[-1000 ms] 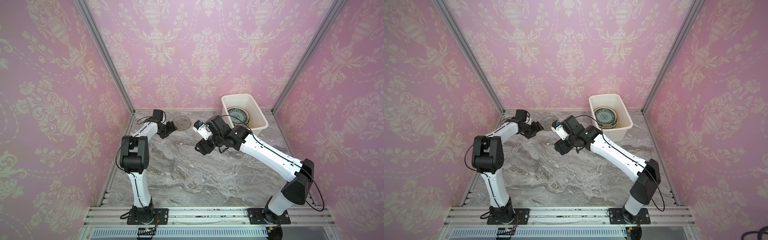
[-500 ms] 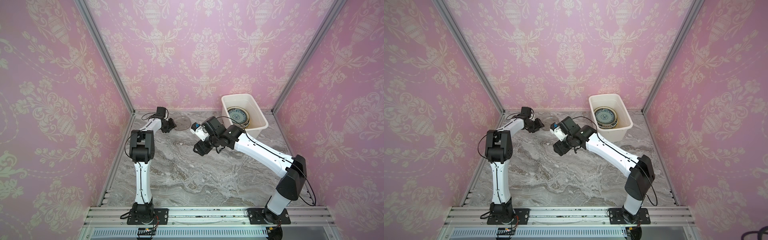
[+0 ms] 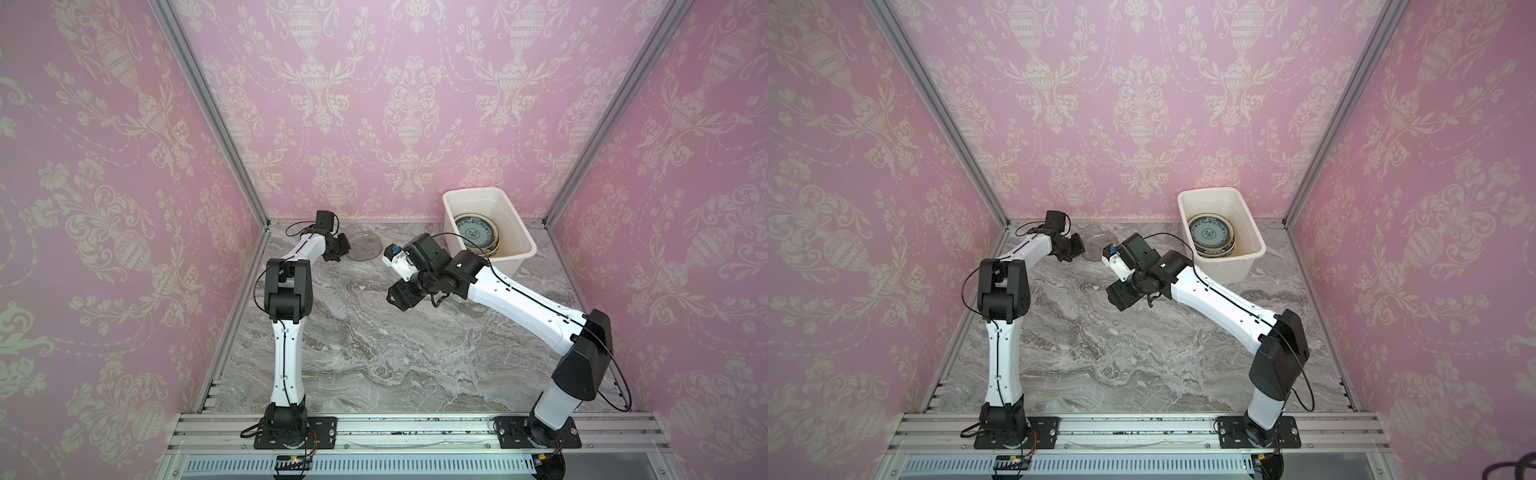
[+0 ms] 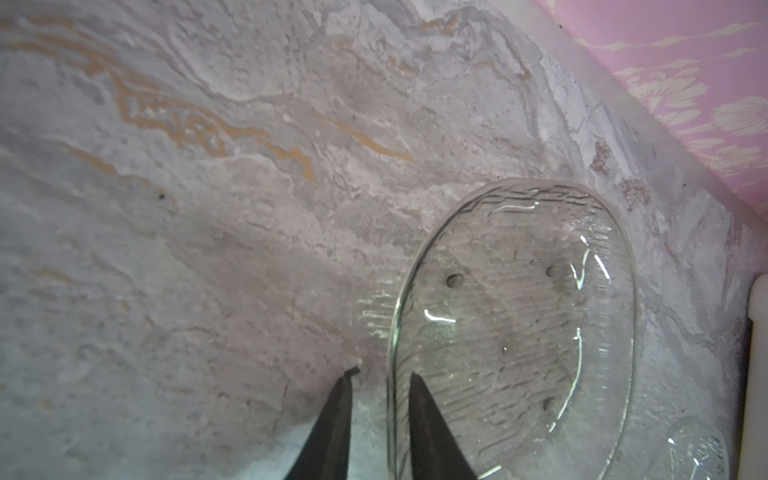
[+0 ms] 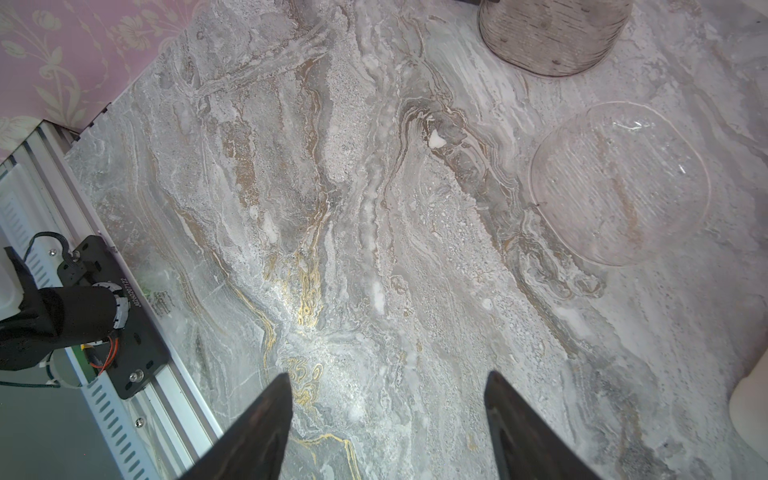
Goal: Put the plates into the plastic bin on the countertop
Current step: 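Move the left gripper to the smoky glass plate while the right reaches toward it, then grip the smoky glass plate edge with the left gripper and tilt it up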
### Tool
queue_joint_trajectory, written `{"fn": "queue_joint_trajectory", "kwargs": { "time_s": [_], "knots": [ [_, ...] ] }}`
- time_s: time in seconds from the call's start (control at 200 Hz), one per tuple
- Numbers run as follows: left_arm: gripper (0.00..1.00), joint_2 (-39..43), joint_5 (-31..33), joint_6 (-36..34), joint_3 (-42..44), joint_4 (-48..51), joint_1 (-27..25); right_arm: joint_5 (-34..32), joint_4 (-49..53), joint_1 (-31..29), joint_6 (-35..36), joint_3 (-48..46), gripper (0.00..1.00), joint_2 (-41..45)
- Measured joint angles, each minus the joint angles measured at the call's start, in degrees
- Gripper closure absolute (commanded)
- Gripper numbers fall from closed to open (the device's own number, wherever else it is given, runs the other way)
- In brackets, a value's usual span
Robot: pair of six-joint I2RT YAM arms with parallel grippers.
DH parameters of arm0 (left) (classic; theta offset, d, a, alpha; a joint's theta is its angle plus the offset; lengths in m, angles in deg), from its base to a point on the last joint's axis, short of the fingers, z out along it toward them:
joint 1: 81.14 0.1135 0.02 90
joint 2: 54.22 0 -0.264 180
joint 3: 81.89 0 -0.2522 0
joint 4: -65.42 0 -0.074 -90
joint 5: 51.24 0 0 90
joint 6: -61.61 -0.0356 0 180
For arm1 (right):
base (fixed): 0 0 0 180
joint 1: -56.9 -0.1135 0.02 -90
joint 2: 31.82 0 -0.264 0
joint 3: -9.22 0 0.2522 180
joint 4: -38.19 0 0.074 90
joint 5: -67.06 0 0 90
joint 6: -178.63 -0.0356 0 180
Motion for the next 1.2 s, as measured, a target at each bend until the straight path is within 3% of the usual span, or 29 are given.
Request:
{"fn": "queue_joint_trajectory", "kwargs": {
  "time_s": [0.31, 0.5, 0.726, 0.896, 1.201],
  "knots": [
    [0.95, -0.4, 1.2, -0.6, -0.5, 0.1, -1.3, -2.6, -0.2, 0.5, -2.2, -2.0, 0.26, 1.9],
    [1.00, 5.4, 1.8, 1.4, 9.4, -4.3, -1.2, -5.1, -0.4, 1.8, -4.4, -2.4, 0.26, 3.6],
    [1.00, 17.5, 2.8, 3.5, 23.6, -6.1, -0.5, -8.8, -1.0, 3.1, -6.9, -4.3, 0.24, 9.2],
    [1.00, 30.9, 2.6, 4.6, 32.4, -4.0, -0.2, -9.0, -2.6, 6.0, -11.5, -6.7, 0.25, 15.3],
    [1.00, 54.8, -1.4, 5.2, 37.8, 4.6, -4.4, -2.7, -6.3, 13.1, -26.0, -11.6, 0.30, 22.2]
  ]
}}
